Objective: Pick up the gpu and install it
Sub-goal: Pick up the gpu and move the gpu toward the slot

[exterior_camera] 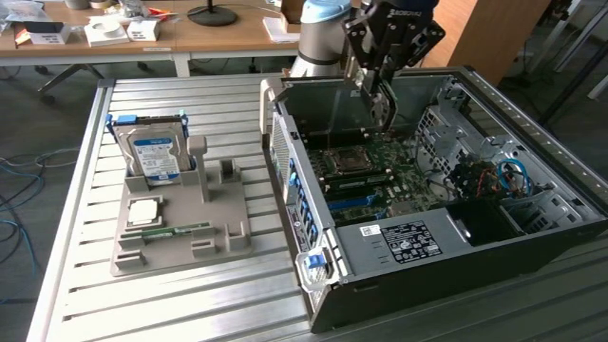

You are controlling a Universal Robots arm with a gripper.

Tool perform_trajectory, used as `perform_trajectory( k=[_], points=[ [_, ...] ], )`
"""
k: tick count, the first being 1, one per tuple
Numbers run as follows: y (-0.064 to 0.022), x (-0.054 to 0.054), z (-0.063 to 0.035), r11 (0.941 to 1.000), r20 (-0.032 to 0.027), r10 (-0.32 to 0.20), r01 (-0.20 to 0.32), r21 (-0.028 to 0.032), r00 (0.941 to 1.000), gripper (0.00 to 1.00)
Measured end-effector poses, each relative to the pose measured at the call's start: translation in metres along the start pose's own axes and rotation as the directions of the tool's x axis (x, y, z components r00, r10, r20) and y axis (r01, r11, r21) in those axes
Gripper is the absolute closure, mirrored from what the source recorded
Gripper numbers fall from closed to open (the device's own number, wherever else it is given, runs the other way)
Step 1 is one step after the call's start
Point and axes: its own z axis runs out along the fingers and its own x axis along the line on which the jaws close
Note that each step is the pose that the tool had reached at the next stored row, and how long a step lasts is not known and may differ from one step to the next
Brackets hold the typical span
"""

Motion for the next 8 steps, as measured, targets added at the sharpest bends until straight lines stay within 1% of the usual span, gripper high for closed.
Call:
perform_trajectory(
  k=[5,8],
  points=[
    [0.0011,-0.014,0.0004,1.0000,0.0000,0.000,0.000,-0.0001,1.0000,0.74],
    [0.0019,-0.025,0.0007,1.0000,0.0000,0.000,0.000,0.0000,1.0000,0.74]
  ],
)
